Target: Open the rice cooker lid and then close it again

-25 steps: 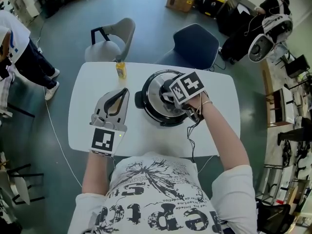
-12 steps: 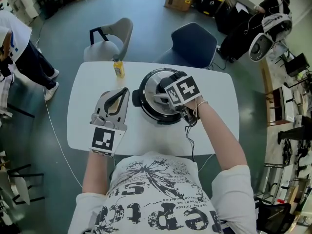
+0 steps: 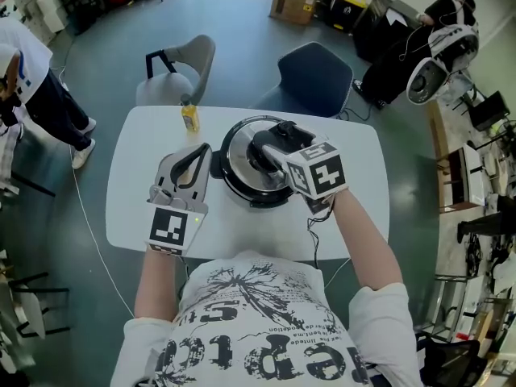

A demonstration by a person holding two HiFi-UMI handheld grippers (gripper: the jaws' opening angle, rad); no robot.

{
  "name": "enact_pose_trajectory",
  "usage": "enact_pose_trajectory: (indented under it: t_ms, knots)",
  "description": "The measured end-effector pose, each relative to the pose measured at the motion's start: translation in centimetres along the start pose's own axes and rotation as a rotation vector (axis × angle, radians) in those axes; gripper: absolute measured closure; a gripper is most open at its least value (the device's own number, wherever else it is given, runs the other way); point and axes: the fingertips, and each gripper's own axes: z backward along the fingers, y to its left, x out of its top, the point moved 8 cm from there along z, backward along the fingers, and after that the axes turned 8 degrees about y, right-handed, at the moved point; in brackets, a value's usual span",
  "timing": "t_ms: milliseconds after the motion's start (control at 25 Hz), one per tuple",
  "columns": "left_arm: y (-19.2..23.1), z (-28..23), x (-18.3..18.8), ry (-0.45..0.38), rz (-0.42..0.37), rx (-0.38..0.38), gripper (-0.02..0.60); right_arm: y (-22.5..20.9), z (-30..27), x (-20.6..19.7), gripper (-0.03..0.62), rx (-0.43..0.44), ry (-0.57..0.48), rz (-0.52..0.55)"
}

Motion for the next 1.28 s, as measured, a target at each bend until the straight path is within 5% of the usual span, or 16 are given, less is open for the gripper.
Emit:
enact_pose_trajectory:
  t_ms: [120, 440, 800, 1280]
  knots:
    - [-0.4, -0.2, 0.7, -0.025, 0.007, 0.005, 0.569, -0.2, 2.9, -0.1, 0.384, -0.070, -0.188, 0.024]
    - [-2.2, -0.6, 2.6, 0.015, -0.012, 0.016, 0.569, -0.1, 7.6, -2.2, 0.570, -0.154, -0.478, 0.045]
    - [-3.5, -1.5, 2.8, 0.036, -0.003, 0.031, 0.569, 0.4, 8.3, -4.9, 0.580, -0.156, -0.653, 0.094]
    - [-5.1, -1.0, 2.8, 0.039, 0.018, 0.016, 0.569, 0.2, 10.2, -6.2, 0.583, -0.121, -0.686, 0.072]
